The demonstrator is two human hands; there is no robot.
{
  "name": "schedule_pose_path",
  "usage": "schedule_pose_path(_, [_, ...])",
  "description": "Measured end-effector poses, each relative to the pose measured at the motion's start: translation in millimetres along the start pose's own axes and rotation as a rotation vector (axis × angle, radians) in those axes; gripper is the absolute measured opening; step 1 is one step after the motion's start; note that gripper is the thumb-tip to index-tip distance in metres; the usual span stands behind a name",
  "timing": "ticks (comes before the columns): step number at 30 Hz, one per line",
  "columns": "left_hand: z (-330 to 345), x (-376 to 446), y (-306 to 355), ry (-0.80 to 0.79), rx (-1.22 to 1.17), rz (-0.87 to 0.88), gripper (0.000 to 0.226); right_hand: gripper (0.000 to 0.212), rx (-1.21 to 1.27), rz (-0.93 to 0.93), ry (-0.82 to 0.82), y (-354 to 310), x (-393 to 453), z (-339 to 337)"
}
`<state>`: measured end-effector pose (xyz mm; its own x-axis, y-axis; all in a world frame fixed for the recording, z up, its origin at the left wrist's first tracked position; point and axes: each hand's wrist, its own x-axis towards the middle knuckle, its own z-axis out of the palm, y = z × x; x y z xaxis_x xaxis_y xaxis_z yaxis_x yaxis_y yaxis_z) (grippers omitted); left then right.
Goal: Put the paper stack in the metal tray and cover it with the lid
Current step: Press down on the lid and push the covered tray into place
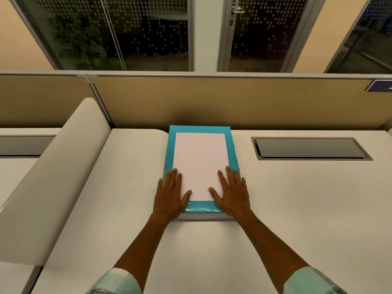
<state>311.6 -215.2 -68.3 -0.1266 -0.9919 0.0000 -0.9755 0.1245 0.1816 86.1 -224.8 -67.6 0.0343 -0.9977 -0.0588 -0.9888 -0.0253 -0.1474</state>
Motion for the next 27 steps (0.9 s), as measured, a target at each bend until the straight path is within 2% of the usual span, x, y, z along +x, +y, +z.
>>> schedule_pose_path(5, [-2, 3, 2, -0.021, -0.042, -0.010, 0.077, 0.085, 0.013, -0.001, -0.007, 2, 3, 2])
schedule_pose_path(9, [-13, 20, -1, 0.050, -0.129, 0.011, 0.071, 0.081, 0.112, 0.039, 0.049, -6, 20, -6])
schedule_pose_path(12, [-18, 49, -6, 0.043, -0.128, 0.010, 0.073, 0.081, 0.139, 0.065, 0.091, -8, 46, -12])
schedule_pose_path(21, [-14, 125, -17, -0.083, -0.103, 0.012, 0.083, 0.085, 0.100, 0.046, -0.011, 1, 127, -15])
schedule_pose_path(27, [0, 143, -21, -0.045, -0.078, 0.007, 0.084, 0.086, 0.071, 0.044, 0.036, 1, 142, -5])
